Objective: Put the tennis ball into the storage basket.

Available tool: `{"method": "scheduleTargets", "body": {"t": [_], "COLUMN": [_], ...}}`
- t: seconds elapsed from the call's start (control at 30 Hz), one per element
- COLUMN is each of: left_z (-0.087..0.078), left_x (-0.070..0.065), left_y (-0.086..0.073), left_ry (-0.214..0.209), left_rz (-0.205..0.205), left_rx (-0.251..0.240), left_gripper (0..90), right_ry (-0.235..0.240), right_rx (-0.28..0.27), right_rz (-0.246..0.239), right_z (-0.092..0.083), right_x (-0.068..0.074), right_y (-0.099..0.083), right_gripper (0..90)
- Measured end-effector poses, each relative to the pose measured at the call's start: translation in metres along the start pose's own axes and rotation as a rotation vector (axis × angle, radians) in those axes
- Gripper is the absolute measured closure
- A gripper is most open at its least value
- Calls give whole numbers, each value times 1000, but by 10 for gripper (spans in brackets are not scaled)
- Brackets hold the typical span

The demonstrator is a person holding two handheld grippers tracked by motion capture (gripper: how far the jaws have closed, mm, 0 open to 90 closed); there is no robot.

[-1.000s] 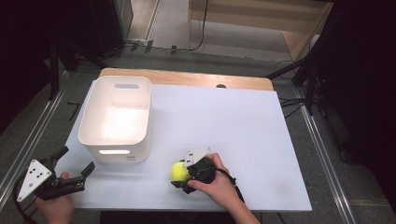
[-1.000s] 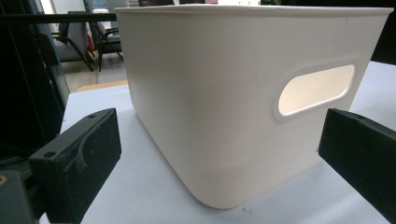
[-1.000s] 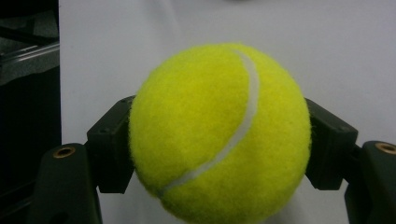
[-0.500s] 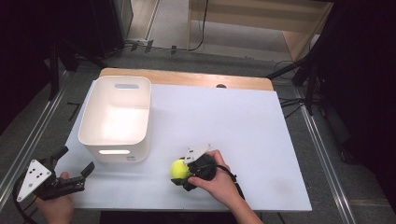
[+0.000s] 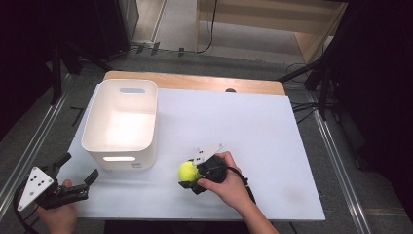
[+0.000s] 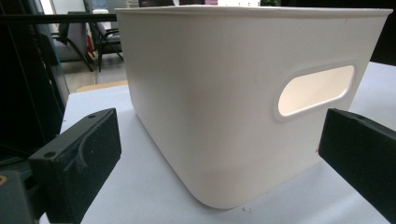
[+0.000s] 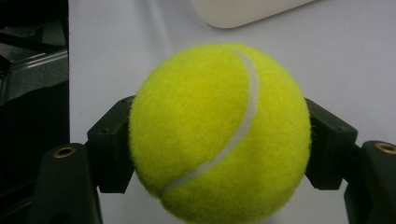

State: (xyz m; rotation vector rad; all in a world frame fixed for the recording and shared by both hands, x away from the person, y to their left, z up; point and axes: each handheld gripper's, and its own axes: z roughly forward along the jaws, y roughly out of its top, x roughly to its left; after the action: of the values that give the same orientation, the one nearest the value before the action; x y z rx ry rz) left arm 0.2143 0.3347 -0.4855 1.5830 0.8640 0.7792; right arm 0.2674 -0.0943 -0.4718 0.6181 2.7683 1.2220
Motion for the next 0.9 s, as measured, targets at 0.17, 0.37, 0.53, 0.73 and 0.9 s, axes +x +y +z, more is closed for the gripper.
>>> {"method": "scheduleTargets", "body": {"t": [0.17,0.37,0.53,0.73,0.9], "left_z": [0,0,0,0,0], "left_x": [0,0,0,0,0], "left_y": [0,0,0,0,0], "left_ry": [0,-1,-1,-3,-2], "left_rz": [1,1,0,-3,-4], "left_rx": [0,0,-1,-6,-3], "left_gripper": [0,0,0,0,0], "right_ry": [1,-4,4,5,8], "right_rx": [-12,-15,-20,-24,-33], "right_rz": [3,-1,-2,-3,2], "right_z": [-3,-6,-7,-10,-13], "right_x": [-2,-5,-7,-8,-12], "right_y": [3,7,11,17,21], "right_gripper": [239,240,240,241,241]}}
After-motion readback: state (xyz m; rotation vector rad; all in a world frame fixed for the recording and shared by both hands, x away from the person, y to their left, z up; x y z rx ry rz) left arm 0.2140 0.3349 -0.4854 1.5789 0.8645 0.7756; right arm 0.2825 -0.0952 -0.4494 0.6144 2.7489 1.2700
